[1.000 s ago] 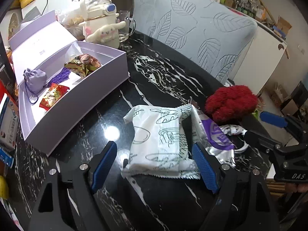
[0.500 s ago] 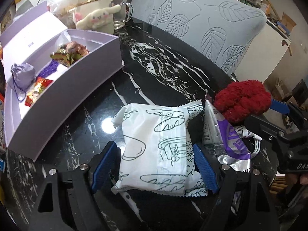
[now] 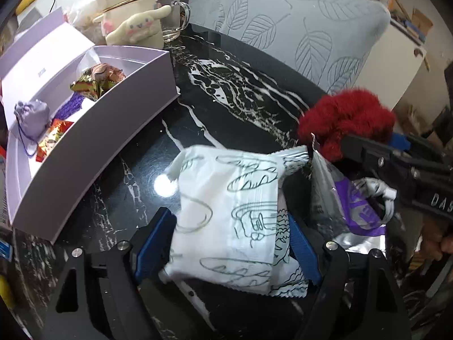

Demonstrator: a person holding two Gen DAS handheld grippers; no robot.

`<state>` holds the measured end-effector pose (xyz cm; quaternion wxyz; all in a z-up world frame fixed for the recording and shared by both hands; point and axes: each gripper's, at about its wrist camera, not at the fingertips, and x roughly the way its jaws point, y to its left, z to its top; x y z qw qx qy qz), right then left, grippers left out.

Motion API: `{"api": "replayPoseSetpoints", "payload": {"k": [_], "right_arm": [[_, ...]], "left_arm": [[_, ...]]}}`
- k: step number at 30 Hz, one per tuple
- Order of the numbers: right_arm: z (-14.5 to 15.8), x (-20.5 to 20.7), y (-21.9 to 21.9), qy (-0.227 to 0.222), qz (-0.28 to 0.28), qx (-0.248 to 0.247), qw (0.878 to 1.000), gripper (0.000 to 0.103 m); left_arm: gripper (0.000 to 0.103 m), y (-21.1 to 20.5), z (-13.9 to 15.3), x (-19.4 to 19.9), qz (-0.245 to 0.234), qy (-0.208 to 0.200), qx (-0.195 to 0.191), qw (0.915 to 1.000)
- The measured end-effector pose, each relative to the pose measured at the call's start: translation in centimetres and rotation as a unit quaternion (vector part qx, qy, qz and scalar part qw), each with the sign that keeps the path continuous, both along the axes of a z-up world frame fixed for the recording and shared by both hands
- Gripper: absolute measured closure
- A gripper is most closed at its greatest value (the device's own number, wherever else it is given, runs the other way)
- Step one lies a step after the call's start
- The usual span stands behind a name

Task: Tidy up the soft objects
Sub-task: 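Grasp the white printed tissue pack with the left tool while the right tool grasps the red fuzzy item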

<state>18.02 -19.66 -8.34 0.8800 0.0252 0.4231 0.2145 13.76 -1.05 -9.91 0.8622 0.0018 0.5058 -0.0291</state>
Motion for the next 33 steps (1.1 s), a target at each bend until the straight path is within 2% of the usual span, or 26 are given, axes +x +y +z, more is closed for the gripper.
{"api": "replayPoseSetpoints", "payload": {"k": [1,2,3,6,7,11,19,21,22,23,24,25,28,33], "right_arm": [[0.0,-0.1,-0.1,0.001,-0.001,0.001,1.000,0.055],[-0.1,-0.1,-0.2,0.001,-0.006,0.001,1.000,0.076],[-0.1,-0.1,-0.3,0.002,-0.009,0.002,1.000,0.082],[-0.2,-0.4,-0.9,0.003,-0.014,0.019,1.000,0.082],[-0.2,-0.5,-0.9,0.002,-0.015,0.019,1.000,0.082],[0.1,-1.2,-0.9,-0.007,-0.016,0.016,1.000,0.083],[0.6,-2.5,-1.4,-0.009,-0.019,0.016,1.000,0.084],[0.6,-2.8,-1.6,-0.001,-0.020,0.016,1.000,0.081],[0.5,-2.9,-1.7,0.001,-0.024,0.013,1.000,0.070],[0.5,-2.9,-1.8,0.001,-0.032,0.009,0.999,0.043],[0.4,-2.9,-1.9,-0.001,-0.040,0.006,0.999,0.030],[0.4,-2.8,-1.9,-0.003,-0.043,0.006,0.999,0.023],[0.7,-2.1,-1.5,-0.012,-0.033,0.010,0.999,0.023],[0.9,-0.5,0.6,-0.030,0.004,-0.034,0.999,0.023]], "left_arm": [[0.022,0.0,0.0,0.1,0.002,-0.001,-0.001,1.0000],[0.022,0.1,0.0,-0.1,0.003,-0.003,-0.001,1.0000],[0.022,0.1,0.0,-0.2,0.004,-0.007,-0.002,1.0000],[0.027,0.4,0.1,-0.6,0.008,-0.014,-0.007,0.9998],[0.031,0.6,0.2,-0.9,0.010,-0.016,-0.008,0.9998],[0.036,1.5,0.5,-1.5,0.021,-0.021,-0.027,0.9992],[0.038,2.5,1.0,-3.0,0.035,-0.027,-0.040,0.9982],[0.038,2.6,1.0,-3.3,0.038,-0.027,-0.042,0.9981],[0.038,2.6,1.0,-3.3,0.038,-0.027,-0.042,0.9980],[0.038,2.6,1.0,-3.4,0.038,-0.027,-0.043,0.9980],[0.038,2.7,1.0,-3.5,0.038,-0.028,-0.043,0.9980],[0.038,2.7,1.0,-3.5,0.038,-0.027,-0.043,0.9980],[0.038,2.8,0.9,-3.4,0.038,-0.026,-0.046,0.9979],[0.038,3.5,1.1,-3.5,0.045,-0.027,-0.050,0.9974]]}}
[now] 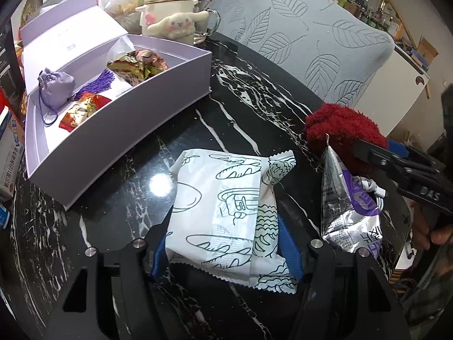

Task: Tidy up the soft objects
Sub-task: 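Grasp the white printed tissue pack with the left tool while the right tool grasps the red fuzzy item, then lift the tissue pack with the left tool while the right tool lifts the red fuzzy item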

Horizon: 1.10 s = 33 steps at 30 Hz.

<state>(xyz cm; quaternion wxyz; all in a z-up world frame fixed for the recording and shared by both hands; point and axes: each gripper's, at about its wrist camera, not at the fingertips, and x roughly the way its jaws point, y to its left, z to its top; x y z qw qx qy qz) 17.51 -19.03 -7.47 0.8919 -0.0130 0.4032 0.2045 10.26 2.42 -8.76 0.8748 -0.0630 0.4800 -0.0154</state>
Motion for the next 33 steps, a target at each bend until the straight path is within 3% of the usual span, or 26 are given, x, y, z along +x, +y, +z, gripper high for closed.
{"api": "replayPoseSetpoints", "payload": {"k": [3,4,5,6,8,12,16,22,24,25,26,27,28,30,33], "right_arm": [[-0.6,0.9,1.1,0.005,0.027,-0.009,1.000,0.024],[-1.0,1.1,1.3,0.009,0.026,-0.012,1.000,0.037],[-1.2,1.2,1.3,0.011,0.023,-0.015,1.000,0.056],[-1.5,1.3,1.3,0.015,0.016,-0.021,1.000,0.063],[-1.6,1.1,1.0,0.011,0.014,-0.015,1.000,0.068],[-0.9,0.4,0.0,0.008,0.003,0.000,1.000,0.069],[-0.3,-0.7,-0.6,0.008,-0.008,0.018,1.000,0.069],[0.7,-2.2,-0.7,0.002,-0.012,0.033,0.999,0.069],[0.9,-2.6,-0.7,0.001,-0.014,0.034,0.999,0.069],[1.0,-2.8,-0.7,0.002,-0.015,0.036,0.999,0.069],[1.1,-3.0,-0.8,0.002,-0.016,0.038,0.999,0.069],[1.2,-3.3,-0.8,0.001,-0.017,0.040,0.999,0.069],[1.2,-3.4,-0.9,0.000,-0.018,0.040,0.999,0.069],[1.3,-3.8,-0.9,-0.002,-0.021,0.039,0.999,0.069],[1.4,-4.0,-1.0,-0.006,-0.026,0.033,0.999,0.069]], "left_arm": [[0.038,0.4,0.1,0.0,0.004,-0.001,-0.003,1.0000],[0.038,0.5,0.2,0.0,0.004,-0.001,-0.004,1.0000],[0.038,0.6,0.2,0.0,0.005,-0.001,-0.004,1.0000],[0.038,0.8,0.2,0.0,0.006,-0.002,-0.003,1.0000],[0.038,0.9,0.3,0.0,0.007,-0.004,-0.003,1.0000],[0.038,0.9,0.8,-0.2,0.006,-0.012,-0.004,0.9999],[0.053,0.4,1.7,-0.7,-0.001,-0.023,-0.002,0.9997],[0.053,-0.1,1.3,-0.9,-0.009,-0.016,0.011,0.9998],[0.050,0.2,1.0,-0.9,-0.002,-0.013,0.000,0.9999],[0.040,0.3,0.9,-0.8,-0.001,-0.008,-0.005,1.0000],[0.024,0.3,0.4,-0.4,0.000,0.012,-0.007,0.9999],[0.020,0.3,-0.1,0.0,0.001,0.030,-0.004,0.9995],[0.018,0.3,-0.7,0.4,0.004,0.046,0.000,0.9989],[0.018,-0.4,-0.8,0.4,-0.002,0.026,0.038,0.9989],[0.018,-0.8,-1.0,0.3,-0.009,0.009,0.036,0.9993]]}}
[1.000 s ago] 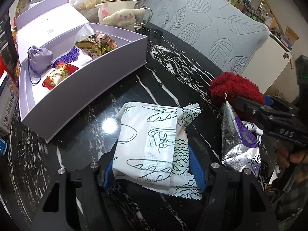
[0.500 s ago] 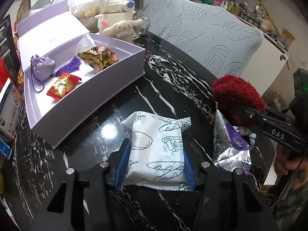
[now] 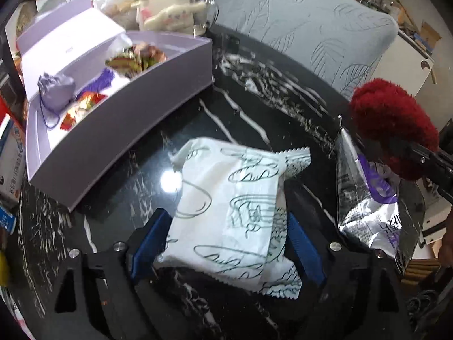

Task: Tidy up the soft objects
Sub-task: 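Lift the tissue pack with the left tool while the right tool lifts the red fuzzy item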

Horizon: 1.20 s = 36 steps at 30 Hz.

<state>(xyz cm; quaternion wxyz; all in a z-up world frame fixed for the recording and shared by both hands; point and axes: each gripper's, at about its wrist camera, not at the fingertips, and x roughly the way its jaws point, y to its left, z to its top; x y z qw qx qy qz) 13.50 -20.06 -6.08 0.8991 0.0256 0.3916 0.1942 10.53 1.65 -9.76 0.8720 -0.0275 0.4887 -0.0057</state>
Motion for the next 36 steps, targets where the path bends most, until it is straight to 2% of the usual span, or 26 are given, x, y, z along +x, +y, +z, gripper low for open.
{"api": "replayPoseSetpoints", "payload": {"k": [1,2,5,16,36], "right_arm": [[0.0,0.0,-0.1,-0.001,-0.002,-0.002,1.000,0.069],[0.1,-0.1,-0.1,-0.001,-0.003,-0.002,1.000,0.069],[0.2,-0.2,-0.2,-0.003,-0.002,-0.003,1.000,0.069],[1.3,-1.1,0.9,-0.017,0.022,0.010,1.000,0.069],[2.7,-4.1,7.1,-0.030,0.117,0.027,0.992,0.069]], "left_arm": [[0.026,0.1,0.0,-0.1,-0.001,-0.011,-0.009,0.9999],[0.043,0.1,0.1,-0.2,0.000,-0.019,-0.013,0.9997],[0.047,-0.1,0.1,-0.4,-0.008,-0.033,-0.005,0.9994],[0.048,0.3,1.0,-2.1,-0.008,-0.040,-0.021,0.9989],[0.048,4.2,4.4,-7.1,0.046,-0.082,-0.015,0.9954]]}}
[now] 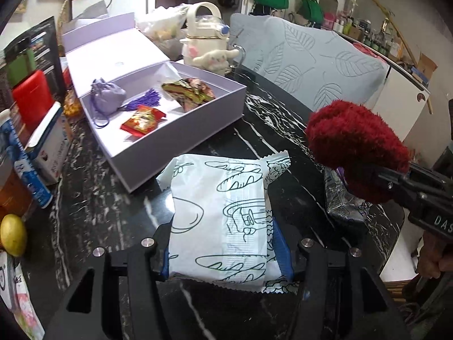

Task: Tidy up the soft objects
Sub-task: 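Lift the tissue pack with the left tool while the right tool lifts the red fuzzy item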

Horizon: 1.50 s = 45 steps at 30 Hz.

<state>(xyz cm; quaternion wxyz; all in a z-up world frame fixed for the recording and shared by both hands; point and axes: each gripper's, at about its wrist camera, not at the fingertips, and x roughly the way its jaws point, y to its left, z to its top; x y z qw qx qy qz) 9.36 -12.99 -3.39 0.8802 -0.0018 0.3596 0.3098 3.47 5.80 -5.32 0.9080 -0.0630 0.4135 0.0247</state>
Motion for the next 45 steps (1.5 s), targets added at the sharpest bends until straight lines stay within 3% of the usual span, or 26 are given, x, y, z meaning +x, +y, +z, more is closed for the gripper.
{"api": "replayPoseSetpoints", "payload": {"k": [15,21,29,33,35,37,45], "right_arm": [[-0.3,-3.2,4.9,-0.004,0.059,-0.016,0.998,0.069],[-0.8,-4.7,6.5,0.000,0.081,-0.016,0.997,0.069],[-2.0,-5.2,7.1,0.017,0.081,-0.032,0.996,0.069],[-2.3,-5.2,6.6,0.022,0.070,-0.035,0.997,0.069],[-2.5,-5.0,6.4,0.027,0.066,-0.035,0.997,0.069],[-2.7,-4.8,6.4,0.031,0.064,-0.036,0.997,0.069],[-3.2,-4.5,6.7,0.035,0.062,-0.043,0.996,0.069]], "left_arm": [[0.048,3.2,1.2,-5.0,0.049,-0.025,-0.005,0.9985],[0.059,4.2,1.9,-6.6,0.061,-0.036,-0.002,0.9975],[0.059,4.9,-0.3,-5.3,0.048,0.003,-0.045,0.9978],[0.051,4.6,-1.4,-4.5,0.057,0.024,-0.014,0.9980],[0.034,4.7,-1.7,-4.2,0.054,0.031,-0.012,0.9980],[0.028,4.7,-2.1,-4.0,0.049,0.033,-0.022,0.9980],[0.025,4.0,-3.1,-3.5,0.043,0.046,0.025,0.9977]]}}
